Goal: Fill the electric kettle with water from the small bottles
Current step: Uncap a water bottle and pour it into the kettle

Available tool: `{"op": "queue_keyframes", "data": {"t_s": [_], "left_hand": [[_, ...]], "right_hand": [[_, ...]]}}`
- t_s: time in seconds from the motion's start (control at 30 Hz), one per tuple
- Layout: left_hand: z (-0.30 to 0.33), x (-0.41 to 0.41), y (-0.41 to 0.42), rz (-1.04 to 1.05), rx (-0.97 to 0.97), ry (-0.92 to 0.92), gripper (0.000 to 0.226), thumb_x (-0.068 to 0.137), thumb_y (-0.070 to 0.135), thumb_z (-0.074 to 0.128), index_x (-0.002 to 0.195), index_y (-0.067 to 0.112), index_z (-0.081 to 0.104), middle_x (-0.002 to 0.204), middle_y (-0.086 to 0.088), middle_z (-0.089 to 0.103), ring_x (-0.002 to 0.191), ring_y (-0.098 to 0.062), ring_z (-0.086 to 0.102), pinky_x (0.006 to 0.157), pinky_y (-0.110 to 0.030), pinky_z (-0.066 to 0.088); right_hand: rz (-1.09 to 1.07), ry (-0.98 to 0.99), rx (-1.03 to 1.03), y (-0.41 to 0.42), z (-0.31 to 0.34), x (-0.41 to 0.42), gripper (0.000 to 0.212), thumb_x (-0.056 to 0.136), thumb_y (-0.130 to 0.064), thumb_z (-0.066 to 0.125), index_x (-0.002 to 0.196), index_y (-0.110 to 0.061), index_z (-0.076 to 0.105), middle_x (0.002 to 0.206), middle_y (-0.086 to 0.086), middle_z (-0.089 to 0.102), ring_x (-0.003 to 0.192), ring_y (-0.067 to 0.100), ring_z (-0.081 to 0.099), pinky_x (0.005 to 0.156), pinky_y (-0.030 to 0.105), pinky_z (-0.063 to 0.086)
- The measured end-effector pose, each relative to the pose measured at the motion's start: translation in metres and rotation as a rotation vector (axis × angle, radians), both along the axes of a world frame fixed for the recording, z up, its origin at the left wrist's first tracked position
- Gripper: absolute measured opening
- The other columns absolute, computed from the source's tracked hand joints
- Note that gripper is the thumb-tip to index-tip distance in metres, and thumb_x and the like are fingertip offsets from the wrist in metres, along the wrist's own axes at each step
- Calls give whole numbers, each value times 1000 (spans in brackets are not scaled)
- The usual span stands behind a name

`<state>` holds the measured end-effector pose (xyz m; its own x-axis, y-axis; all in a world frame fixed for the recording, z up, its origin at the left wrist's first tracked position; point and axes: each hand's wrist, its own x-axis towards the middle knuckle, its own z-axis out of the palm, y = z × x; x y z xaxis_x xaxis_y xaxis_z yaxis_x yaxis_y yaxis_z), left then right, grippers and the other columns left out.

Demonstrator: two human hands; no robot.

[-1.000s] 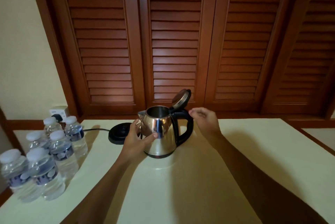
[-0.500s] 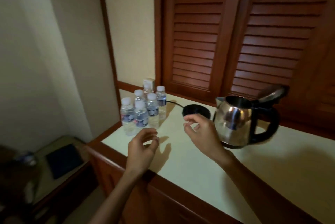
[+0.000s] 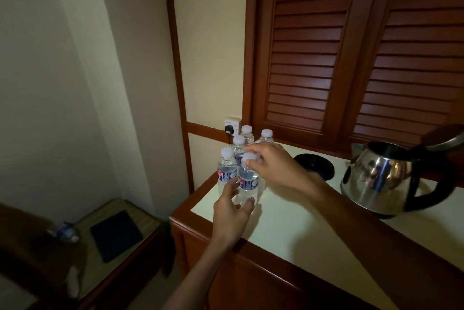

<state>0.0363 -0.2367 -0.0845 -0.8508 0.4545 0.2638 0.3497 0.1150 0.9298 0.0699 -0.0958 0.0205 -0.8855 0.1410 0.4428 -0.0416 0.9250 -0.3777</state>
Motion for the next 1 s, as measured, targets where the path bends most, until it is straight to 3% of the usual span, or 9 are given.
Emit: {"op": "queue_keyframes", "data": {"t_s": [0.13, 0.23, 0.3, 0.47, 0.53, 0.63, 0.8, 0.93, 1.0], "left_hand": [[-1, -9, 13, -126, -1, -29, 62, 82, 17, 77, 138, 22, 50, 128, 12, 60, 121, -3, 54, 95, -23, 45], [-1, -5, 28, -221, 11, -57, 54, 79, 20, 81, 124, 30, 53, 112, 20, 64, 99, 22, 54, 80, -4, 46], [-2, -1, 39, -276, 11, -43, 55, 78, 21, 83, 122, 32, 53, 106, 26, 59, 88, 26, 52, 69, 0, 43], [-7, 2, 64, -491, 24, -13, 51, 74, 15, 85, 115, 31, 59, 104, 26, 64, 92, 20, 59, 70, -4, 48], [-6, 0, 72, -584, 30, -84, 52, 73, 11, 86, 117, 26, 62, 104, 21, 68, 94, 16, 62, 69, -5, 49], [-7, -3, 85, -705, 31, -122, 55, 70, 7, 86, 120, 20, 67, 108, 8, 75, 99, -4, 69, 74, -17, 55], [-4, 6, 102, -817, 28, -121, 57, 67, 2, 86, 119, 18, 68, 105, 6, 76, 98, -9, 71, 87, -27, 55], [-2, 13, 115, -900, 23, -122, 53, 70, 4, 85, 118, 21, 68, 107, 5, 76, 101, -12, 70, 90, -32, 56], [1, 15, 118, -954, -4, -105, 49, 74, 5, 82, 118, 21, 67, 108, 6, 75, 101, -10, 69, 85, -27, 56]], "right_hand": [[-123, -55, 23, 3, 2, 7, 22, 85, -33, 65, 87, -11, 66, 81, 0, 55, 79, 18, 52, 64, 30, 37], [-249, -104, -28, 5, 7, 24, 33, 82, -42, 65, 70, -12, 58, 67, 1, 53, 68, 20, 53, 56, 32, 38], [-354, -176, 4, 5, 10, 36, 37, 83, -43, 62, 71, -9, 58, 69, 3, 55, 69, 21, 53, 52, 30, 33], [-465, -314, 151, 11, 19, 65, 40, 90, -45, 53, 73, -9, 59, 73, 6, 55, 68, 20, 53, 58, 36, 42], [-431, -351, 209, 14, 21, 77, 41, 94, -42, 49, 79, -6, 62, 80, 8, 57, 73, 19, 52, 68, 37, 45], [-338, -355, 221, 27, 21, 93, 30, 95, -35, 49, 84, -11, 63, 86, 3, 53, 79, 14, 49, 72, 33, 43], [-261, -380, 245, 46, 19, 115, 15, 93, -19, 52, 101, -11, 62, 102, 2, 53, 96, 14, 49, 87, 35, 42], [-261, -278, 238, 54, 11, 131, 34, 87, 0, 57, 119, -10, 60, 117, 5, 55, 106, 6, 43, 90, 11, 31], [-231, -243, 233, 58, 7, 136, 37, 84, 2, 59, 119, -9, 60, 118, 6, 57, 107, 3, 40, 89, 7, 25]]}}
